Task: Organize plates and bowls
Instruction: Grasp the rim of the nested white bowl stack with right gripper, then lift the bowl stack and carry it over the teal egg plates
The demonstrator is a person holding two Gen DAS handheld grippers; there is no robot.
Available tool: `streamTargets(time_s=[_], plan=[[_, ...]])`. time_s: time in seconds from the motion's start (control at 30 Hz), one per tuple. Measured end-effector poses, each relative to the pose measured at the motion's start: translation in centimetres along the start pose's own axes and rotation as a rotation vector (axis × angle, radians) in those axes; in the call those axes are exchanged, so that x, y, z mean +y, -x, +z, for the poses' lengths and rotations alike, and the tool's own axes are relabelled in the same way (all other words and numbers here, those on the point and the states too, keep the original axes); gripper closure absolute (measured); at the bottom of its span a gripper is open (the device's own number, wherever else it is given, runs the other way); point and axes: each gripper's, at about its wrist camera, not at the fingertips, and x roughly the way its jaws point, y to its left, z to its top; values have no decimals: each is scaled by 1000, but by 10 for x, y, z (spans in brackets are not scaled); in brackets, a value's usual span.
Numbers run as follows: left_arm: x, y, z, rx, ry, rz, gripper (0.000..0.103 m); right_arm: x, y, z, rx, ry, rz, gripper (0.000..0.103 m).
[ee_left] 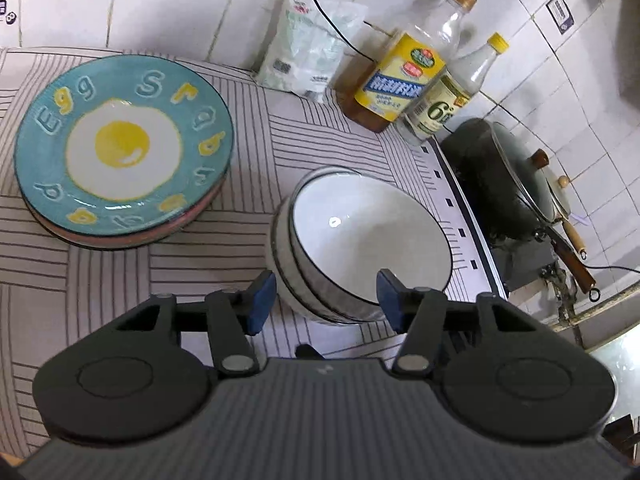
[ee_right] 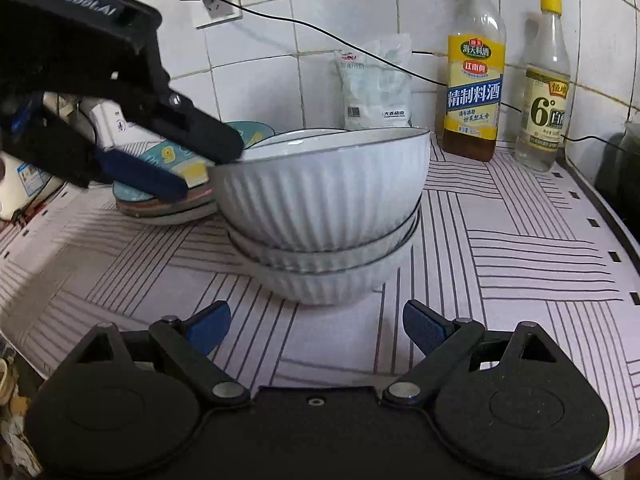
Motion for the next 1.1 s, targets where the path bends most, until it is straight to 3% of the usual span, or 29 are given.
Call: streamTargets(time_s=[0.33,0.57,0.73,0.9,1.0,1.03,1.1], plan=[[-6,-13,-1,-12,-72,78,47,-3,-14,7,6,35,-10,7],[15,-29,12,-10,19,46,45,-10,-31,7,2,24,12,7],[26,-40,20,-25,64,-48,45,-9,-40,11,-15,44,44,5],[22,-50,23,-29,8,41,45,-12,-48,12,-19,41,76,3],[24,-61,22,3,-19,42,48,-9,-57,18,-8,93,65,1],[25,-65,21,26,-28,38,55,-9,-59,19,-4,96,70,1],[27,-65,22,47,9,5,59,-10,-59,20,-9,93,78,1]])
